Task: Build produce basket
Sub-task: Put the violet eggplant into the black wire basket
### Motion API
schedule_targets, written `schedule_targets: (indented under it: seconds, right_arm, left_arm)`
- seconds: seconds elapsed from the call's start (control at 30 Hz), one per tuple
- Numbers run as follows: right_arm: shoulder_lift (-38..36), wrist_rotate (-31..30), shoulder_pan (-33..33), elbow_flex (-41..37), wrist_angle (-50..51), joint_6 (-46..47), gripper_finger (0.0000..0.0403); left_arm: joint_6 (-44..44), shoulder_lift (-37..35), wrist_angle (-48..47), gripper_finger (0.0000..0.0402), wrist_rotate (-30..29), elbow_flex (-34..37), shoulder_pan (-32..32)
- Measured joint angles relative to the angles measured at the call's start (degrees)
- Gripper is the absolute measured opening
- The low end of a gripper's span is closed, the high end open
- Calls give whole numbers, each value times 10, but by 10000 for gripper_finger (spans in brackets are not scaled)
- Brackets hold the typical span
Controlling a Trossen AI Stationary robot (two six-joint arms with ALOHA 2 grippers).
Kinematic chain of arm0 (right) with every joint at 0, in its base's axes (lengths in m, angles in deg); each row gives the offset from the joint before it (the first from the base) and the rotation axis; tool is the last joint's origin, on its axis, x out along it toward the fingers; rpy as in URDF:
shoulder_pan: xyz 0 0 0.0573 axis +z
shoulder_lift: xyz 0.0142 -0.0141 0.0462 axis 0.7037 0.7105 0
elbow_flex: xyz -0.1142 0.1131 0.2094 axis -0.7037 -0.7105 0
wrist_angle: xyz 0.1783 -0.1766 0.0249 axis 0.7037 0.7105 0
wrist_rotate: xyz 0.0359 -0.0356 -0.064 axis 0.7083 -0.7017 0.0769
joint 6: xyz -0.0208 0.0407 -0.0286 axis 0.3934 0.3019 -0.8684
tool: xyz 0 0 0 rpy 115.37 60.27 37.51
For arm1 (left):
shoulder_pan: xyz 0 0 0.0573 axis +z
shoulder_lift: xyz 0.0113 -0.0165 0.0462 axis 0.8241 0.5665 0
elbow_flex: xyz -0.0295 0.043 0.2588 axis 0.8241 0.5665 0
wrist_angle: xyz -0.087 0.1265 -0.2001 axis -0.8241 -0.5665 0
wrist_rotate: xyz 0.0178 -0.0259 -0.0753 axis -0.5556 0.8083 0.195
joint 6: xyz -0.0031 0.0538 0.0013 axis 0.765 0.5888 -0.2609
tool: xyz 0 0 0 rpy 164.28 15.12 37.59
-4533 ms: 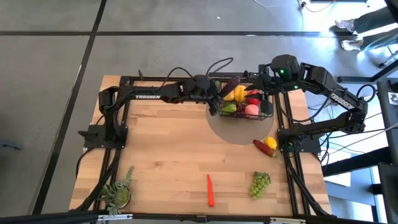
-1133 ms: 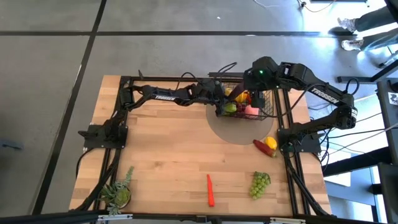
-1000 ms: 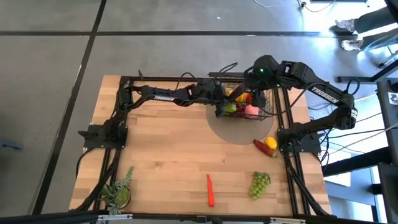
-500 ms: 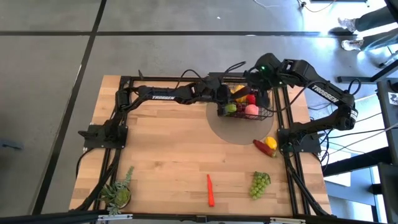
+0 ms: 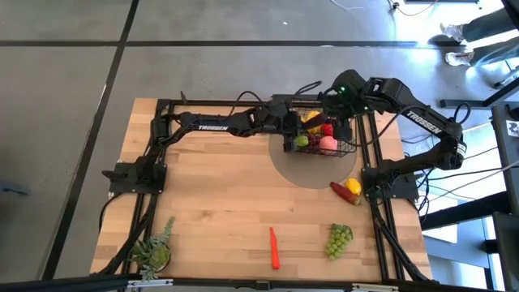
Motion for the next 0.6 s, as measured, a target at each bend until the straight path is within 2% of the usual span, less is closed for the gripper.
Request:
schedule_targets:
  seconds: [0.3,0.6]
  right_arm:
    - [0,0,0,0,0,0,113]
    - [0,-2,0,0,-5,3,112]
  left_arm:
    - [-1,0,0,37,-2,0,0]
    - [-14,0,0,67,-54,0,-3]
